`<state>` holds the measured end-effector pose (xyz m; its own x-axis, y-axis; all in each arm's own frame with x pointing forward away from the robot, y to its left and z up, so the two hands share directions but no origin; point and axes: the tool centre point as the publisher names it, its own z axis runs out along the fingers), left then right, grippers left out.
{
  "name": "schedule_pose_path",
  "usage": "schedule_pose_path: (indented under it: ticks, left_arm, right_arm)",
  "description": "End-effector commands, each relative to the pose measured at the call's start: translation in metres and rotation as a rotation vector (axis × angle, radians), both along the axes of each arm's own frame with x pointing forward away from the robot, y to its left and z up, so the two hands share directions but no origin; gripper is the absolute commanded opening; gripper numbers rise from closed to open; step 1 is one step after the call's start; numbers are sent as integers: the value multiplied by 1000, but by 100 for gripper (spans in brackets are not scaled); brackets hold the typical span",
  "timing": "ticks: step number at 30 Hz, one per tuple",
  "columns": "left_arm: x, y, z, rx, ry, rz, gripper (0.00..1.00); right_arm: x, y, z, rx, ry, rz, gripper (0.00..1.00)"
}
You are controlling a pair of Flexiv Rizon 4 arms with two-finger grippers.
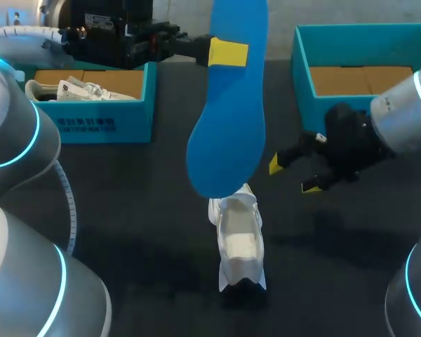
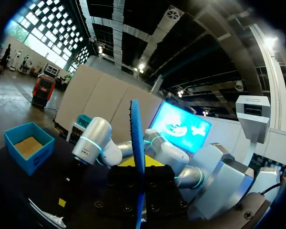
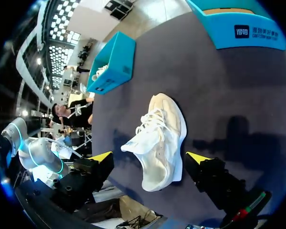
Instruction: Take the shoe out of the shoebox, open the shoe tongue, remove and reinsert the insole, then place the shoe into the shoebox
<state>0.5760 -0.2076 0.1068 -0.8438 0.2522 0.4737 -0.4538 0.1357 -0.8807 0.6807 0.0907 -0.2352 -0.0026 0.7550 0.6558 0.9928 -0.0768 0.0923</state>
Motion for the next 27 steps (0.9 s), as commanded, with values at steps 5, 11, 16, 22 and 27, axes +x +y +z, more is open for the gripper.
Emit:
schedule_pose_path:
  ticks: [5,11,16,22,27]
  left_arm:
    - [2,0,1,-4,-65,15,0]
    - [17,8,2,-88,-253,59,0]
    - [29,19,0,-189,-457,60,0]
    - [38,29,-9,-266,-718,73,0]
    - [43,36,-9,-296,-910,91,0]
  right_arm:
    - [2,3,0,143,28,7,100]
    - [4,5,9,263,23,15,100]
    - [6,5,14,320,55,14,100]
    - [8,3,23,359,65,8,100]
    - [9,0,33,376,57,-3,100]
